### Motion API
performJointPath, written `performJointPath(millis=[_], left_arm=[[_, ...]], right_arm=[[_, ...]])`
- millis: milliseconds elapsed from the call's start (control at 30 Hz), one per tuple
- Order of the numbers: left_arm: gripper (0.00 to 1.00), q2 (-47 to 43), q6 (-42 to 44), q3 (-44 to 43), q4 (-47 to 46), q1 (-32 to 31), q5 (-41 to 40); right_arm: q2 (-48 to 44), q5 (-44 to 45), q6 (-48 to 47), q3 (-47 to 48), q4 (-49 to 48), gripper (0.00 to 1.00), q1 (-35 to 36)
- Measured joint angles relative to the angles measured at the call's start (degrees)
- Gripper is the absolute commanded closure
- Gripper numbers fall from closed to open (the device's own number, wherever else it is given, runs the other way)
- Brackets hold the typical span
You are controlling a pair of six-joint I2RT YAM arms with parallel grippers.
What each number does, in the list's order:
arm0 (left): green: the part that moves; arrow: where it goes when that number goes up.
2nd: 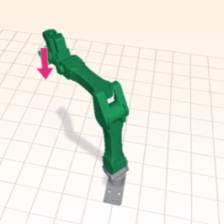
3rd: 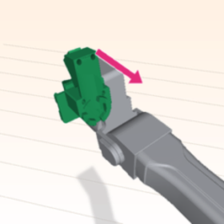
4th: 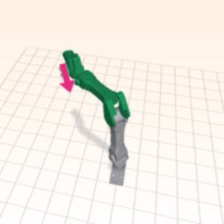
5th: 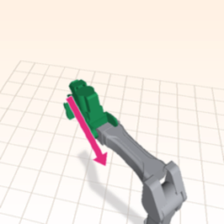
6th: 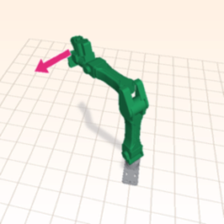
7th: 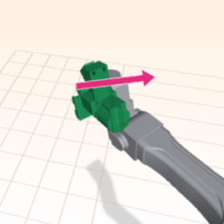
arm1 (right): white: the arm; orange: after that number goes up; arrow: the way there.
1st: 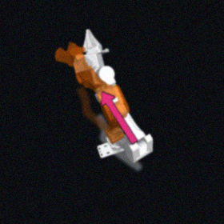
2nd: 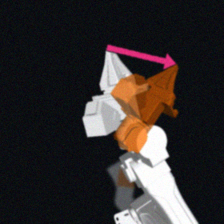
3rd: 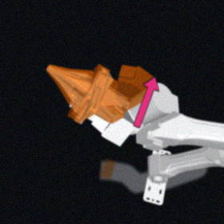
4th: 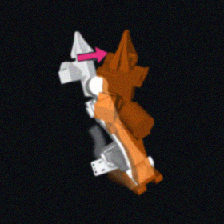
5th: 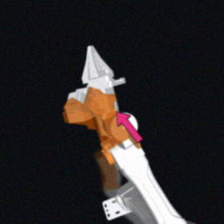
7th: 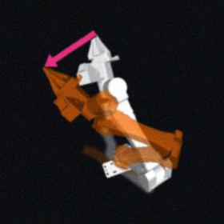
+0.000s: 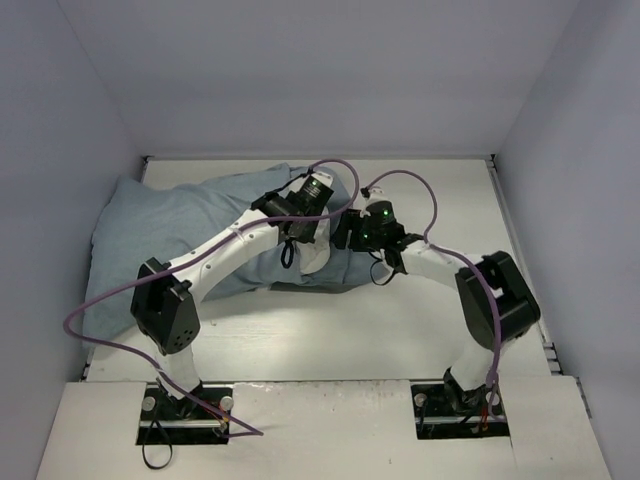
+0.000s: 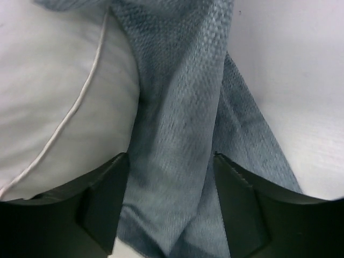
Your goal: Put the pillow into the pillowcase
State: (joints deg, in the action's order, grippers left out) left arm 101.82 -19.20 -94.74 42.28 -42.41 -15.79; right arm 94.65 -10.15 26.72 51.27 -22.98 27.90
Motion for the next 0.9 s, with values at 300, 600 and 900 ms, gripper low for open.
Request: performJointPath(millis=[300,600,900], left_arm=[[1.0,-0.02,-0.28,0.0,0.52,1.38,2.73],[1.0,0.0,-0.96,0.59,0.26,4.33,1.7],[1.0,4.52,-2.67,-0.46,-2.6,5.29,-2.89]], right_arm=[[11.5,-0.35,0.9,4.9,-6.58,0.71,2.97],[3.52,0.15,-0.85,-5.01,-7.5,1.0,1.7],[-22.29,-11.32,-1.38,-10.93,-4.44,1.0,-3.15]])
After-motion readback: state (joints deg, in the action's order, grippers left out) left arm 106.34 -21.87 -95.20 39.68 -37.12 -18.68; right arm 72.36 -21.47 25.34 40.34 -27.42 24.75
